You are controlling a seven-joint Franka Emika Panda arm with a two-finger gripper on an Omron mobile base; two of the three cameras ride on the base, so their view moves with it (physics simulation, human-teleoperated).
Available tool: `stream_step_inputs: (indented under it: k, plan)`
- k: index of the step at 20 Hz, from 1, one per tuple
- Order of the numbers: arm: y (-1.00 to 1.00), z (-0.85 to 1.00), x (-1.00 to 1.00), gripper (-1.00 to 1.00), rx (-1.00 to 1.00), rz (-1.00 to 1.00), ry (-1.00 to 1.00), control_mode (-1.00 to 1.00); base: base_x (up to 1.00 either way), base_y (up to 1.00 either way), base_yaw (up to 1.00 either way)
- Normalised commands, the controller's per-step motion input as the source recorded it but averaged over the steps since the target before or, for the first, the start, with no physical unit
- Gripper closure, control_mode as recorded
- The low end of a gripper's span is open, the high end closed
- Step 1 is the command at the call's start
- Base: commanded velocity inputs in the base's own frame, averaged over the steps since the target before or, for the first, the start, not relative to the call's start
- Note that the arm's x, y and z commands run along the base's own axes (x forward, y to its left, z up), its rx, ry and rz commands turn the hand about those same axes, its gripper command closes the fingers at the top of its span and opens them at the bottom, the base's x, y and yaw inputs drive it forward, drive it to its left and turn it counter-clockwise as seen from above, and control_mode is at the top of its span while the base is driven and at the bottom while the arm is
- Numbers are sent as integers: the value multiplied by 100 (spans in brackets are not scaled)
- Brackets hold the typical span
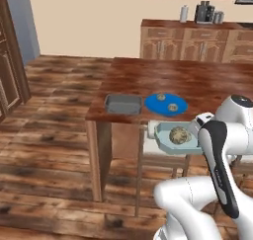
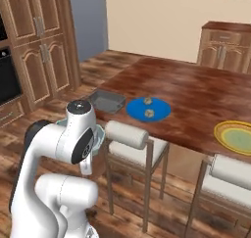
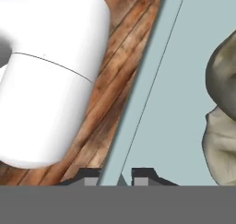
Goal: Place two dumplings into each of the tupperware containers and then place the containers in the fridge.
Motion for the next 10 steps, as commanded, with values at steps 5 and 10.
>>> stream_step_inputs:
  k: [5,10]
  plan:
    - [0,0,0,100,0,0,0,100,-1,100,26]
    - [0,0,0,100,0,0,0,100,-18,90,34]
